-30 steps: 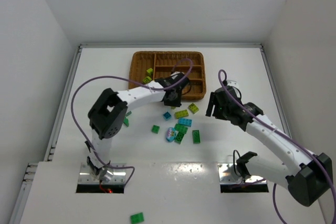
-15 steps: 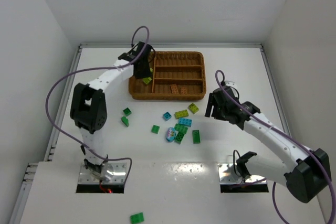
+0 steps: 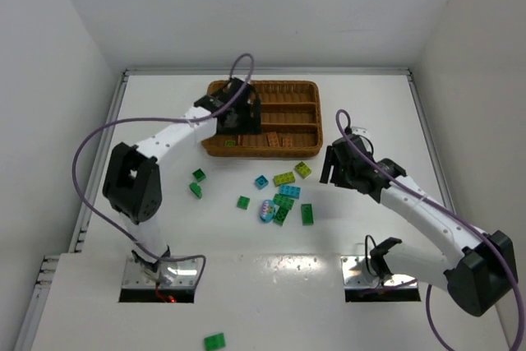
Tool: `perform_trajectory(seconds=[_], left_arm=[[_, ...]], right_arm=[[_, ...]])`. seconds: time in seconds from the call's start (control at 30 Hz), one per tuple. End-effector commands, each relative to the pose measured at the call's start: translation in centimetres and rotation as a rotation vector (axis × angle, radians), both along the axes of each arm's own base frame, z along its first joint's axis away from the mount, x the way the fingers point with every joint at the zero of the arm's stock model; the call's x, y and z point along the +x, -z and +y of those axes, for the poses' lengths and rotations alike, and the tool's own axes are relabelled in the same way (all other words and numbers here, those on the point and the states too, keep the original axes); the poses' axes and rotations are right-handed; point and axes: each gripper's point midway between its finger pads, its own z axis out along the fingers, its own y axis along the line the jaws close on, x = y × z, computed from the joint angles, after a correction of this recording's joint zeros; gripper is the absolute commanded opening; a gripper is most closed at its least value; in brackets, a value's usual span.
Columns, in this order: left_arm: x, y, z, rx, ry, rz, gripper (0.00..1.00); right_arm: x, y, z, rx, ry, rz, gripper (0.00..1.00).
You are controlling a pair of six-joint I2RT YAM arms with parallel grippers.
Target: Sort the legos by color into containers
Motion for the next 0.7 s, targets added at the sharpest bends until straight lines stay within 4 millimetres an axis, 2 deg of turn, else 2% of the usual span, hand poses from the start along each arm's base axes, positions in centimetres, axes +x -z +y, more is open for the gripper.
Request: perform_trajectory(seconds=[0.0, 0.03, 0.07, 0.17, 0.23, 0.27, 0.3, 0.33, 0.43, 0.53, 0.57, 0.67], left_arm=[[-4.8, -1.1, -5.0, -0.059, 0.255, -0.013, 0.81], [-6.3, -0.5, -7.3, -0.061, 0.356, -0.018, 0.81], [-7.7, 1.0, -7.8, -0.056, 0.387, 0.011, 0.82], [-10.2, 3.0, -10.2, -0.023, 0.493, 0.054, 0.85], [-10.9, 4.2, -11.6, -0.021, 0.530, 0.074, 0.85], [-11.4, 5.2, -13.0, 0.023, 0.574, 0.065, 0.89], [-11.7, 5.2, -13.3, 0.023, 0.583, 0.065, 0.89], [-11.2, 4.8, -13.9, 0.027, 0.600, 0.048, 0.91], [-10.7, 6.2, -14.9, 0.045, 0.617, 0.065, 0.92], [-10.5, 7.3, -15.4, 0.074, 0.634, 0.071, 0.92], [-10.3, 6.8, -15.7, 0.067, 0.634, 0.059, 0.92], [-10.5, 8.0, -16.0, 0.090, 0.660, 0.073, 0.91]], right_arm=[[0.3, 0.4, 0.9, 0.028, -0.017, 0.009, 0.70], [0.3, 0.6, 0.9, 0.024, -0.016, 0.017, 0.70], [0.3, 0.9, 0.9, 0.019, -0.016, 0.025, 0.70], [0.3, 0.5, 1.0, 0.031, -0.009, 0.014, 0.70], [-0.2, 0.7, 0.4, 0.031, 0.000, 0.015, 0.70], [-0.3, 0.3, -0.1, 0.019, 0.013, -0.002, 0.70], [-0.6, 0.4, -0.3, 0.012, 0.013, 0.011, 0.70], [-0.6, 0.2, -0.3, 0.016, 0.013, 0.003, 0.70], [-1.4, 0.3, -0.8, 0.008, 0.013, 0.017, 0.70], [-2.1, 0.5, -1.5, -0.010, 0.031, 0.029, 0.70], [-2.1, 0.5, -1.5, -0.010, 0.031, 0.029, 0.70], [-2.6, 0.4, -1.8, -0.010, 0.031, 0.029, 0.70]])
